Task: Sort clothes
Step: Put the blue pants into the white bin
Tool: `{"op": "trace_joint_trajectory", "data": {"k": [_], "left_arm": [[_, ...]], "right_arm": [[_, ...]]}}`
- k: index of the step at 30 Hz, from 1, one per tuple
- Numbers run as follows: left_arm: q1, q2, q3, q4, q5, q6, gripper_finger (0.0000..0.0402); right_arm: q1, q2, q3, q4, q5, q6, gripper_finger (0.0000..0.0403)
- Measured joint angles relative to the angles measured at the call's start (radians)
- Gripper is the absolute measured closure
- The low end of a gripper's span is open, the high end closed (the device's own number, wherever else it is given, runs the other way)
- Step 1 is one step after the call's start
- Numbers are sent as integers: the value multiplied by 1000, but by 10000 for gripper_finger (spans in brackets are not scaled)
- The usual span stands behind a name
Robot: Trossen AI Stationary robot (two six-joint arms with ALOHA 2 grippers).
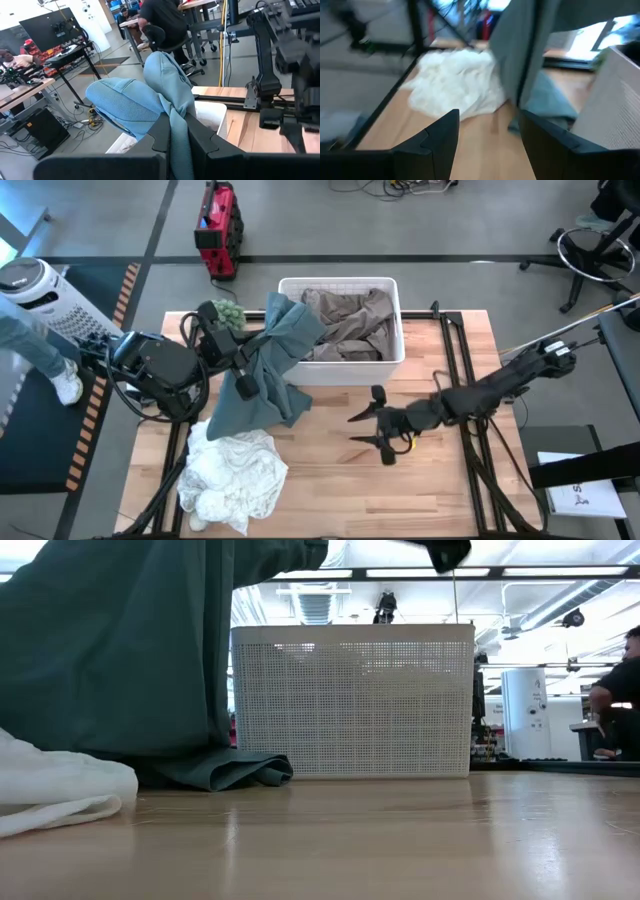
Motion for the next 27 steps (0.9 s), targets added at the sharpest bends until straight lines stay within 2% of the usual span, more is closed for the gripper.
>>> {"op": "trace_joint_trajectory", "data": {"k": [3,6,11,14,18,27], "left_arm": [[0,2,0,-2,1,0,390],[0,3,0,-2,1,0,390],[0,16,0,-1,2,0,390],[0,22,0,5,3,0,390],[-5,26,0,11,3,0,390],[-10,26,0,46,21,30,390]], "right_arm": [[40,77,-123,282,108,0,211],[46,184,-176,508,135,43,211],[26,390,-135,674,142,112,216],[3,493,-54,691,139,131,214],[-38,596,49,671,102,122,191],[-167,681,254,516,39,120,116]]}}
